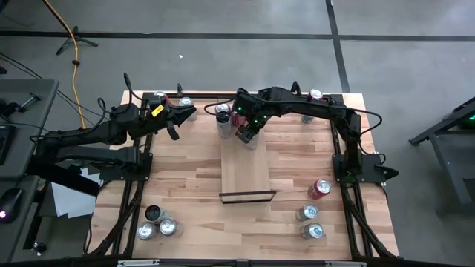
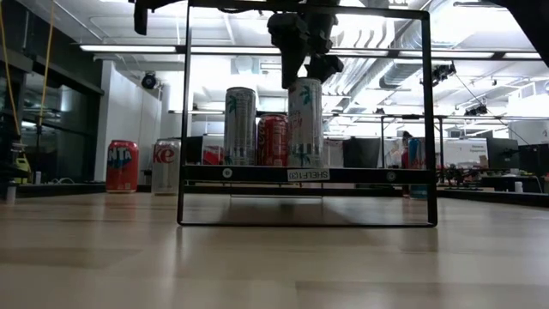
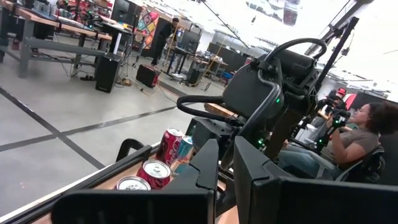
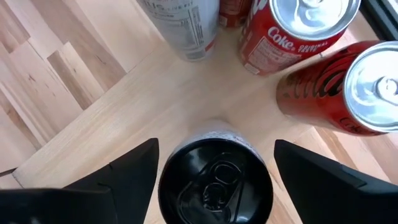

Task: Place canned beverage on shelf
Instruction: Put the black soda can on the shelf aligned with the other black soda can

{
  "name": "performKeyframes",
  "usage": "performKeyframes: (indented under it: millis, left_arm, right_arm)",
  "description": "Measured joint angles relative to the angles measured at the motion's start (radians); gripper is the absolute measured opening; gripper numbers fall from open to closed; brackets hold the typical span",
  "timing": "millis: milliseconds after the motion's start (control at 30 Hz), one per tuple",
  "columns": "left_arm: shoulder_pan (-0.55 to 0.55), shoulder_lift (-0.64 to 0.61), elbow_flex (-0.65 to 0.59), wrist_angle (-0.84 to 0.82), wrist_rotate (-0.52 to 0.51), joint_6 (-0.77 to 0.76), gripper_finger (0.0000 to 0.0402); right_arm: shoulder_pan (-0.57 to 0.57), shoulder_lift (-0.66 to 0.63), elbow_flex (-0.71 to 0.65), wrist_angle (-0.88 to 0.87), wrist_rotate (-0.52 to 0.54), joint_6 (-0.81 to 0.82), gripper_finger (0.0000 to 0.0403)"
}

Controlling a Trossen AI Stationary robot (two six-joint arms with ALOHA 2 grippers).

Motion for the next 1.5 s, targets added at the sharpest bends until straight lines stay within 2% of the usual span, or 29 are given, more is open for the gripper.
performKeyframes:
  millis: [367,500,700,800,900,1067,1133,1333,1500]
  left_arm:
    - [0.0,0.0,0.0,0.0,0.0,0.0,0.0003]
    - [0.0,0.0,0.0,0.0,0.0,0.0,0.0003]
    - [0.0,0.0,0.0,0.0,0.0,0.0,0.0003]
    - [0.0,0.0,0.0,0.0,0.0,0.0,0.0003]
    - [0.0,0.0,0.0,-0.001,0.0,0.0,0.0003]
    - [0.0,0.0,0.0,-0.001,0.0,0.0,0.0003]
    - [0.0,0.0,0.0,-0.004,0.0,0.0,0.0003]
    - [0.0,0.0,0.0,-0.01,0.0,0.0,0.0003]
    - [0.0,0.0,0.0,-0.013,0.0,0.0,0.0003]
  right_arm:
    - [-0.01,0.0,0.014,-0.002,-0.025,-0.133,0.0376]
    - [-0.031,0.0,0.072,-0.002,-0.028,-0.208,0.0378]
    - [-0.057,0.0,0.154,-0.003,-0.027,-0.412,0.0378]
    - [-0.061,0.0,0.175,0.003,-0.028,-0.439,0.0378]
    - [-0.062,0.0,0.179,-0.001,-0.054,-0.507,0.0378]
    - [-0.053,-0.001,0.171,-0.083,-0.108,-0.847,0.0378]
    - [-0.046,0.0,0.169,-0.124,-0.112,-0.929,0.0378]
    - [-0.029,0.016,0.169,-0.16,-0.118,-1.078,0.0378]
    - [-0.023,0.036,0.169,-0.167,-0.122,-1.132,0.0378]
